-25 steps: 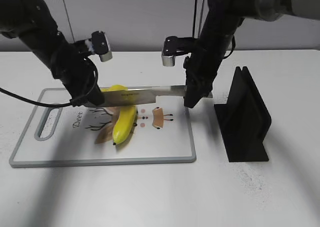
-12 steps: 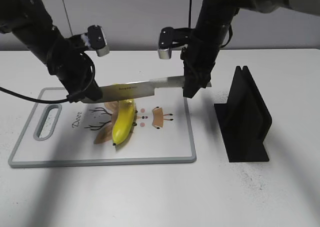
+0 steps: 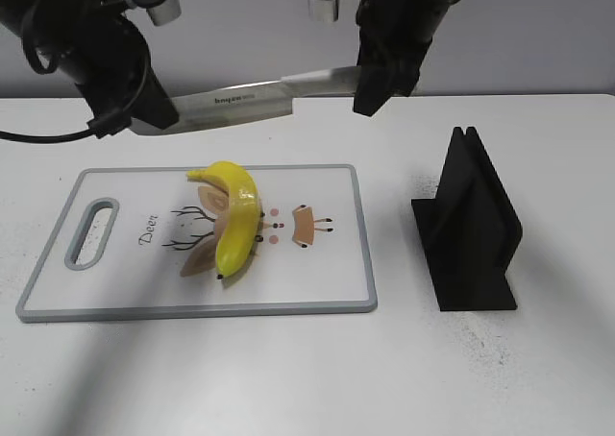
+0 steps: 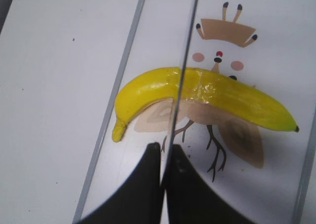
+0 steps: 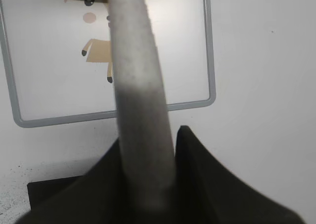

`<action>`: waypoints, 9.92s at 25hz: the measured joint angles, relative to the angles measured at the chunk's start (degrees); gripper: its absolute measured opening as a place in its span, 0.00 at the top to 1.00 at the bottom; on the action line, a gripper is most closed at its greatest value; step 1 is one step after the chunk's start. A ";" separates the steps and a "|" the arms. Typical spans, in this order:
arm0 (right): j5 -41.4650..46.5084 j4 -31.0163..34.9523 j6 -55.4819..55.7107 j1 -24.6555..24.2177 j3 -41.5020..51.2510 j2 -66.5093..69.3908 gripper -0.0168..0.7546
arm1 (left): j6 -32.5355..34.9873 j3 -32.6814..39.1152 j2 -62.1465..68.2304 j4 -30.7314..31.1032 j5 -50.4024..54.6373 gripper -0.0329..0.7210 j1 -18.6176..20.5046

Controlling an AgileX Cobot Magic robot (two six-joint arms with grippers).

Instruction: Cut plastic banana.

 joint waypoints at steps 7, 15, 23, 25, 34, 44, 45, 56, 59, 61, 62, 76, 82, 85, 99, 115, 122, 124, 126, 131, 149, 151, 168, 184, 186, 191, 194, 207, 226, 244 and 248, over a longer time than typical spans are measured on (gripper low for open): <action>0.00 1.17 -0.32 0.00 0.00 -0.91 0.71 | 0.02 0.00 -1.61 0.35 2.37 0.96 0.11; 0.06 1.86 0.49 0.00 0.00 -0.92 0.73 | -0.04 0.00 -1.61 -2.67 2.76 0.34 0.59; 0.01 1.73 0.14 -0.37 0.00 -0.97 0.76 | -0.15 0.00 -1.61 -6.69 -3.94 0.18 0.67; 0.01 1.56 0.14 -0.47 -0.02 -0.97 0.77 | -0.15 0.00 -1.61 -7.24 -5.43 0.18 0.67; -0.25 1.08 1.68 -0.65 -0.02 -0.97 0.77 | -2.75 -2.21 -1.86 -9.38 -5.38 0.18 0.67; -0.28 0.97 17.24 -0.65 -0.02 -2.63 0.77 | -22.09 -6.27 -9.98 -7.91 -2.46 0.18 3.75; -0.28 0.91 18.70 -0.65 -0.02 -3.11 0.77 | -26.25 -6.27 -10.88 -6.57 -2.00 0.18 4.40; -0.18 2.38 38.05 -0.65 0.17 -10.58 0.77 | -61.85 -5.95 -14.94 19.72 18.04 0.18 11.22; -0.18 2.38 41.60 -0.65 2.34 -13.14 0.77 | -64.81 -2.90 -17.06 23.21 18.33 0.18 11.34; -0.18 2.38 42.92 -0.65 5.14 -15.19 0.77 | -65.37 0.15 -19.28 22.98 18.51 0.18 11.34; -0.18 2.38 43.52 -0.65 7.14 -16.54 0.77 | -65.55 2.01 -20.90 22.85 18.56 0.18 11.34; -25.80 2.38 50.54 -0.65 51.12 -45.81 0.77 | -65.79 29.43 -52.33 22.78 16.51 0.23 11.34; -34.08 -0.48 59.13 -0.65 63.43 -55.66 0.77 | -65.79 38.20 -67.73 22.78 11.24 0.24 11.34; -34.70 -3.00 63.19 -0.65 67.07 -58.75 0.77 | -65.79 41.93 -75.67 22.78 8.85 0.24 11.34; -36.05 -12.29 78.73 -0.65 75.78 -64.62 0.77 | -65.79 51.24 -102.58 22.78 8.67 0.25 11.34; -28.48 -16.36 86.22 -0.65 69.48 -58.19 0.77 | -67.74 53.82 -103.63 21.52 11.51 0.27 11.34; -23.99 -16.29 86.29 -0.65 63.92 -49.36 0.77 | -67.86 53.82 -103.63 21.53 11.51 0.29 11.34; -23.99 -16.24 86.19 -0.65 62.92 -48.06 0.77 | -67.91 53.82 -103.63 21.51 11.51 0.29 11.34; -23.99 -16.19 86.19 -0.65 62.51 -47.37 0.77 | -67.91 53.82 -103.63 21.51 11.51 0.29 11.34; -23.92 -16.13 86.16 -0.65 62.18 -45.95 0.77 | -67.91 53.82 -103.63 21.51 11.51 0.29 11.34; -20.86 -15.80 83.79 -0.65 58.76 -43.08 0.77 | -67.91 53.82 -103.63 21.51 11.51 0.29 11.34; -19.85 -15.80 83.79 -0.65 57.10 -43.30 0.77 | -67.91 53.82 -103.63 21.51 11.51 0.29 11.34; -17.98 -15.80 83.79 -0.65 54.71 -38.86 0.77 | -67.91 53.82 -103.63 21.51 11.51 0.30 11.34; -14.65 -14.56 83.20 -0.65 54.71 -34.59 0.77 | -67.91 53.82 -103.63 21.51 11.51 0.33 11.34; -14.48 -14.56 83.14 -0.65 54.71 -34.59 0.74 | -67.91 53.82 -103.63 21.51 11.51 0.33 11.34; -13.40 -13.32 81.19 -0.65 54.71 -34.59 0.42 | -67.91 53.82 -103.63 21.51 11.51 0.34 11.34; -13.33 -10.63 78.49 -0.65 54.71 -34.59 0.25 | -67.91 53.82 -103.63 21.51 11.51 0.35 11.34; -13.02 -8.31 66.48 -0.65 54.71 -53.22 0.20 | -67.91 53.82 -103.63 21.51 11.51 0.25 11.34; -13.07 -8.31 51.42 -0.65 70.12 -94.52 0.21 | -67.91 53.82 -103.63 21.51 11.51 0.17 11.34; -10.35 -7.58 50.78 -0.65 86.15 -119.78 0.21 | -67.91 53.82 -103.63 21.51 11.51 0.18 11.34; -10.39 -7.23 50.78 -0.65 86.15 -123.14 0.21 | -67.91 53.82 -103.63 21.46 11.51 0.19 11.39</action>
